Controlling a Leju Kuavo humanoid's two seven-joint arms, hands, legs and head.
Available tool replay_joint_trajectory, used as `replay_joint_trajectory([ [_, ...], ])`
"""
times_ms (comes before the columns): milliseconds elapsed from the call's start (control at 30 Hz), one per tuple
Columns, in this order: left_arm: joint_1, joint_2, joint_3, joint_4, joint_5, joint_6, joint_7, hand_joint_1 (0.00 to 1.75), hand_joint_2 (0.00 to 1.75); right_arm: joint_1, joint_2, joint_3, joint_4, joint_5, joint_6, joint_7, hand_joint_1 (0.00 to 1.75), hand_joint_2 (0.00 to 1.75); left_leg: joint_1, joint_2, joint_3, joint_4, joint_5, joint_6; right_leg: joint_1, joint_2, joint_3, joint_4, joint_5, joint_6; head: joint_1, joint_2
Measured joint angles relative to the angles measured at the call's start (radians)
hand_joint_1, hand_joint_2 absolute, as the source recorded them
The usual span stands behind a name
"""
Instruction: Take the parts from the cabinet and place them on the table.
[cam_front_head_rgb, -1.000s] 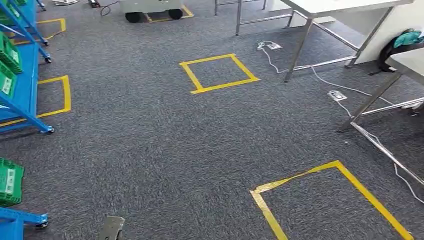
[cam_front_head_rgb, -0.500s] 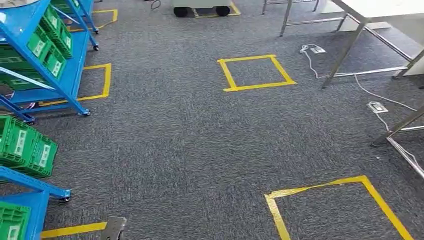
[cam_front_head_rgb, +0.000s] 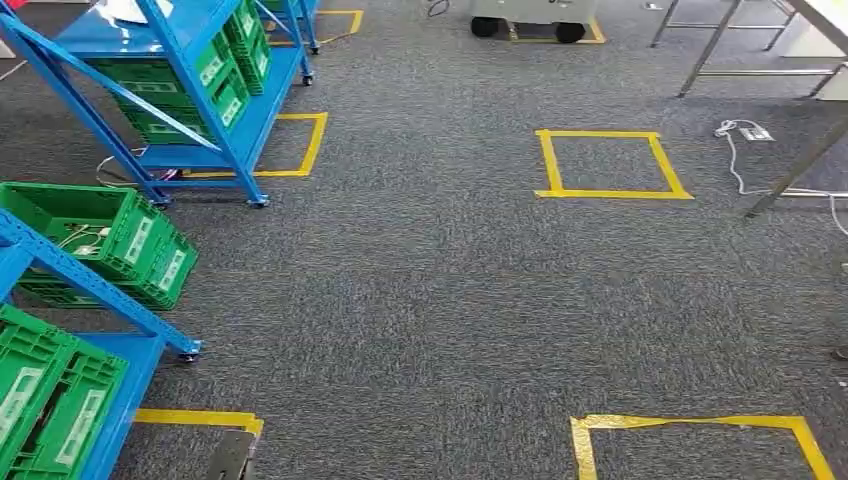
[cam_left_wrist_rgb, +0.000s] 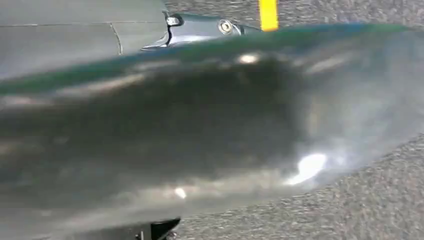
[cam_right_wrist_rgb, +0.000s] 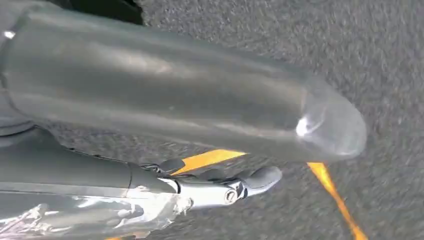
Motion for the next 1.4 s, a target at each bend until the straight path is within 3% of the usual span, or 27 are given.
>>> replay_joint_trajectory([
  [100,0.008,-0.003,-0.007,0.000,-0.001,0.008,0.000,0.00,0.00,-0.001,0.000,-0.002,-0.003,0.006,0.008,0.004,0.00,0.00,0.008,-0.026,-0.011,-0.009,0.014,-0.021,0.009,-0.029,0.001,0.006,0.007,-0.021,0.001,0.000],
  [133,0.010,-0.003,-0.007,0.000,0.001,0.008,0.000,0.00,0.00,-0.001,0.000,-0.003,-0.003,0.011,0.008,0.004,0.00,0.00,0.010,-0.010,-0.014,-0.003,0.009,-0.022,0.005,-0.043,0.002,-0.001,0.013,-0.030,0.000,0.000],
  [167,0.011,-0.006,-0.007,0.000,0.004,0.008,0.000,0.00,0.00,-0.001,-0.001,-0.004,-0.005,0.016,0.009,0.005,0.00,0.00,0.001,0.056,-0.028,0.027,-0.017,-0.024,0.008,-0.052,0.003,-0.004,0.015,-0.036,-0.005,0.000],
  [200,0.008,-0.006,-0.007,0.000,0.012,0.006,-0.002,0.00,0.00,0.001,-0.001,-0.004,-0.005,0.022,0.009,0.005,0.00,0.00,0.000,0.091,-0.061,0.094,-0.060,-0.027,0.012,-0.067,0.001,-0.004,0.015,-0.041,-0.010,0.000],
  [267,0.006,-0.007,-0.007,0.000,0.023,0.003,-0.007,0.00,0.00,0.005,-0.003,-0.004,-0.005,0.034,0.010,0.005,0.00,0.00,0.001,0.110,-0.143,0.270,-0.139,-0.028,0.018,-0.103,-0.001,-0.004,0.013,-0.045,-0.009,0.000],
  [300,0.009,-0.007,-0.007,0.000,0.026,0.002,-0.007,0.00,0.00,0.006,-0.004,-0.004,-0.005,0.036,0.010,0.005,0.00,0.00,0.001,0.110,-0.164,0.320,-0.152,-0.027,0.019,-0.119,-0.001,-0.004,0.012,-0.046,-0.010,0.000],
  [367,0.015,-0.006,-0.006,0.000,0.032,0.002,-0.007,0.00,0.00,0.003,-0.006,-0.004,-0.005,0.038,0.010,0.005,0.00,0.00,0.000,0.112,-0.136,0.276,-0.109,-0.023,0.022,-0.146,0.000,-0.004,0.011,-0.047,-0.010,0.000],
  [400,0.016,-0.006,-0.006,0.000,0.032,0.002,-0.007,0.00,0.00,0.001,-0.007,-0.004,-0.005,0.039,0.011,0.005,0.00,0.00,-0.003,0.122,-0.088,0.189,-0.065,-0.018,0.022,-0.160,0.002,-0.004,0.010,-0.047,-0.008,0.000],
  [433,0.016,-0.006,-0.006,0.000,0.032,0.002,-0.008,0.00,0.00,-0.001,-0.008,-0.004,-0.005,0.042,0.011,0.005,0.00,0.00,-0.008,0.148,-0.036,0.099,-0.030,-0.012,0.022,-0.172,0.005,-0.004,0.009,-0.045,-0.010,0.000],
  [467,0.014,-0.007,-0.006,0.000,0.036,0.002,-0.008,0.00,0.00,-0.002,-0.008,-0.003,-0.005,0.045,0.011,0.005,0.00,0.00,-0.017,0.218,0.009,0.029,-0.016,-0.004,0.024,-0.181,0.008,-0.004,0.006,-0.041,-0.009,0.000],
  [500,0.010,-0.008,-0.006,0.000,0.042,0.002,-0.008,0.00,0.00,0.000,-0.008,-0.003,-0.005,0.050,0.011,0.005,0.00,0.00,-0.022,0.223,0.020,-0.007,-0.022,-0.001,0.032,-0.193,0.005,0.007,-0.002,-0.034,-0.012,0.000],
  [600,0.020,-0.006,-0.004,0.000,0.061,-0.003,-0.019,0.00,0.00,-0.006,-0.012,-0.003,-0.004,0.071,0.010,0.003,0.00,0.00,-0.025,0.180,0.008,-0.002,-0.018,0.012,0.031,-0.232,0.017,-0.004,-0.001,-0.025,-0.008,0.000],
  [633,0.025,-0.007,-0.001,0.000,0.070,-0.008,-0.024,0.00,0.00,-0.009,-0.017,0.001,-0.004,0.079,0.008,0.003,0.00,0.00,-0.016,0.166,0.015,-0.009,-0.012,0.020,0.028,-0.227,0.014,-0.001,-0.008,-0.017,-0.012,0.000],
  [667,0.030,-0.008,0.000,0.000,0.074,-0.012,-0.027,0.00,0.00,-0.011,-0.022,0.003,-0.002,0.084,0.007,0.002,0.00,0.00,-0.013,0.155,0.014,-0.010,-0.011,0.023,0.025,-0.161,0.003,0.022,-0.026,-0.008,-0.006,0.000],
  [700,0.030,-0.008,0.001,0.000,0.074,-0.013,-0.027,0.00,0.00,-0.011,-0.023,0.004,-0.001,0.086,0.007,0.001,0.00,0.00,-0.011,0.145,0.013,-0.010,-0.009,0.030,0.022,-0.120,-0.020,0.079,-0.060,-0.005,-0.003,0.000],
  [767,0.030,-0.009,0.003,0.000,0.074,-0.015,-0.028,0.00,0.00,-0.006,-0.029,0.004,0.002,0.087,0.006,0.001,0.00,0.00,-0.011,0.114,0.010,-0.009,-0.007,0.034,0.021,-0.094,-0.099,0.249,-0.135,0.001,0.000,0.000],
  [833,0.035,-0.009,0.006,0.000,0.081,-0.015,-0.029,0.00,0.00,-0.006,-0.033,0.004,0.006,0.094,0.003,0.001,0.00,0.00,-0.011,0.083,0.010,-0.009,-0.006,0.034,0.021,-0.093,-0.144,0.320,-0.139,0.003,0.000,0.000],
  [867,0.037,-0.009,0.009,0.000,0.084,-0.015,-0.032,0.00,0.00,-0.007,-0.035,0.005,0.008,0.098,0.003,0.001,0.00,0.00,-0.010,0.067,0.012,-0.008,-0.006,0.034,0.020,-0.092,-0.130,0.280,-0.103,0.003,0.000,0.000],
  [933,0.039,-0.012,0.016,0.000,0.086,-0.012,-0.037,0.00,0.00,-0.008,-0.041,0.011,0.011,0.107,0.003,0.001,0.00,0.00,-0.006,0.036,0.015,-0.006,-0.005,0.029,0.012,-0.070,-0.051,0.107,-0.007,0.005,0.000,0.000],
  [967,0.039,-0.014,0.019,0.000,0.087,-0.012,-0.038,0.00,0.00,-0.009,-0.043,0.012,0.013,0.111,0.003,0.001,0.00,0.00,-0.005,0.024,0.014,-0.005,-0.005,0.022,0.002,-0.022,-0.015,0.029,0.017,0.011,0.000,0.000],
  [1000,0.038,-0.014,0.022,-0.002,0.087,-0.012,-0.038,0.00,0.00,-0.010,-0.043,0.014,0.019,0.116,0.004,0.001,0.00,0.00,-0.010,0.011,0.007,0.003,-0.006,0.015,-0.002,0.018,-0.002,-0.001,-0.001,0.009,0.001,0.000],
  [1133,0.054,-0.019,0.040,-0.006,0.098,-0.015,-0.039,0.00,0.00,-0.017,-0.045,0.027,0.034,0.138,-0.006,-0.002,0.00,0.00,0.001,-0.032,-0.011,-0.006,0.012,-0.014,0.006,-0.026,-0.002,0.003,0.010,-0.026,0.000,0.000],
  [1200,0.058,-0.022,0.052,-0.013,0.110,-0.024,-0.041,0.00,0.00,-0.021,-0.047,0.037,0.042,0.153,-0.021,-0.004,0.00,0.00,-0.005,0.072,-0.037,0.050,-0.036,-0.018,0.008,-0.052,-0.001,-0.003,0.015,-0.042,-0.010,0.000],
  [1233,0.056,-0.022,0.058,-0.016,0.115,-0.029,-0.043,0.00,0.00,-0.020,-0.047,0.042,0.046,0.159,-0.028,-0.005,0.00,0.00,-0.005,0.097,-0.075,0.133,-0.083,-0.022,0.012,-0.070,-0.002,-0.003,0.015,-0.045,-0.010,0.000],
  [1300,0.058,-0.021,0.070,-0.023,0.119,-0.036,-0.046,0.00,0.00,-0.019,-0.047,0.047,0.054,0.165,-0.036,-0.010,0.00,0.00,-0.004,0.111,-0.147,0.291,-0.149,-0.024,0.017,-0.106,-0.005,-0.003,0.013,-0.049,-0.010,0.000],
  [1333,0.062,-0.021,0.076,-0.025,0.124,-0.042,-0.048,0.00,0.00,-0.020,-0.047,0.051,0.060,0.172,-0.042,-0.014,0.00,0.00,-0.004,0.111,-0.157,0.317,-0.151,-0.024,0.018,-0.120,-0.005,-0.003,0.013,-0.049,-0.010,0.000],
  [1400,0.070,-0.018,0.091,-0.031,0.126,-0.053,-0.057,0.00,0.00,-0.027,-0.046,0.063,0.074,0.179,-0.051,-0.017,0.00,0.00,-0.005,0.114,-0.104,0.231,-0.090,-0.021,0.019,-0.148,-0.004,-0.003,0.013,-0.049,-0.010,0.000],
])
